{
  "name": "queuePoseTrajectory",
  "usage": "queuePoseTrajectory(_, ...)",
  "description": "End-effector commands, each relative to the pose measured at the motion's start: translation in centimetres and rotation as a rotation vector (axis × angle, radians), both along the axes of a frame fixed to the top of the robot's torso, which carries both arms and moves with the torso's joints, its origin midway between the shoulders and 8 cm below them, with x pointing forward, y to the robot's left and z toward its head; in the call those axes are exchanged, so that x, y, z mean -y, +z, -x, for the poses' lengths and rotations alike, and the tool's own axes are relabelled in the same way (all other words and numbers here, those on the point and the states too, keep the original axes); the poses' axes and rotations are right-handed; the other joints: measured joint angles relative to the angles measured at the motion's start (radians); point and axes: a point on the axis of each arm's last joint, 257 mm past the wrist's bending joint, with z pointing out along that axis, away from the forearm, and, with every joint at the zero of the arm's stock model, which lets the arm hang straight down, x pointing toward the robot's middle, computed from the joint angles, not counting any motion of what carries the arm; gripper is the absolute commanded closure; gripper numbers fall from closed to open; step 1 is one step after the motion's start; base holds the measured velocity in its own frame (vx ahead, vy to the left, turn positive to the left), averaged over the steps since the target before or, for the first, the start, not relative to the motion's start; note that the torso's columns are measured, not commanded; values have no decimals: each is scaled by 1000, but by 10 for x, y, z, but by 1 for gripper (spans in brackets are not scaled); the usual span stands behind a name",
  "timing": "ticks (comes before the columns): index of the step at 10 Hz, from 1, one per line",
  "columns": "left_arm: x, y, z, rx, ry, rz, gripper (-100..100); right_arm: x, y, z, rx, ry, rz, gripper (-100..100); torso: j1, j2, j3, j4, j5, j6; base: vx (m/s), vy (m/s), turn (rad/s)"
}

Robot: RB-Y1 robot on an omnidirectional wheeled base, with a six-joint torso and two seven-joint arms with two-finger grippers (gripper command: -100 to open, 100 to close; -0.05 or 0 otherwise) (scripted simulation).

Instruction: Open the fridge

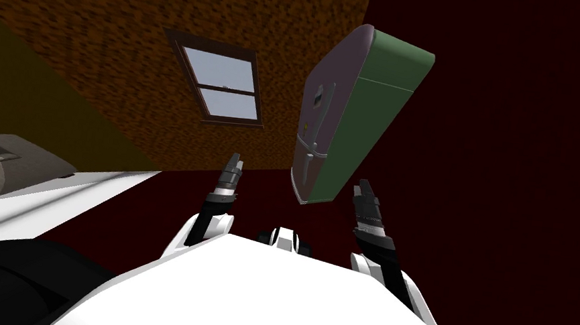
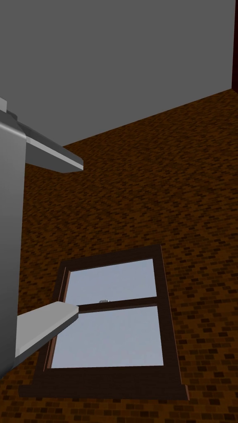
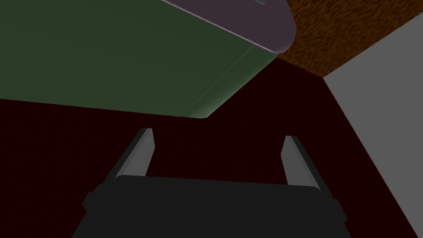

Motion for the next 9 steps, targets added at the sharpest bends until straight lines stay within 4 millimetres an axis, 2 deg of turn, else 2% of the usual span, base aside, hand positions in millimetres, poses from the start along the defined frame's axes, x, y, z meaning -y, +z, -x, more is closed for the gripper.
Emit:
queuePoseTrajectory(1, 0, 0, 0, 0, 0, 0, 0, 1, -3, 1, -10, -49, 194, -100, 0, 0, 0, 0, 0, 0, 128, 53, -47)
queuePoseTrajectory(3, 0, 0, 0, 0, 0, 0, 0, 2, -4, 1, -13, -72, 278, -100, 2, 0, 0, 0, 1, 0, 112, 74, -28)
queuePoseTrajectory(5, 0, 0, 0, 0, 0, 0, 0, 4, -6, 2, -14, -118, 438, -100, -2, 3, 2, 1, 0, 0, 87, 49, -41)
queuePoseTrajectory(6, 0, 0, 0, 0, 0, 0, 0, 4, -7, 2, -15, -119, 446, -100, 0, 1, 1, 0, 0, 0, 85, 49, -23)
queuePoseTrajectory(8, 0, 0, 0, 0, 0, 0, 0, 7, -9, 3, -12, -167, 609, -100, 0, 1, 1, 0, 0, 0, 91, 44, -40)
queuePoseTrajectory(9, 0, 0, 0, 0, 0, 0, 0, 6, -9, 3, -13, -169, 619, -100, 0, 0, 0, 0, 0, 0, 92, 50, -23)
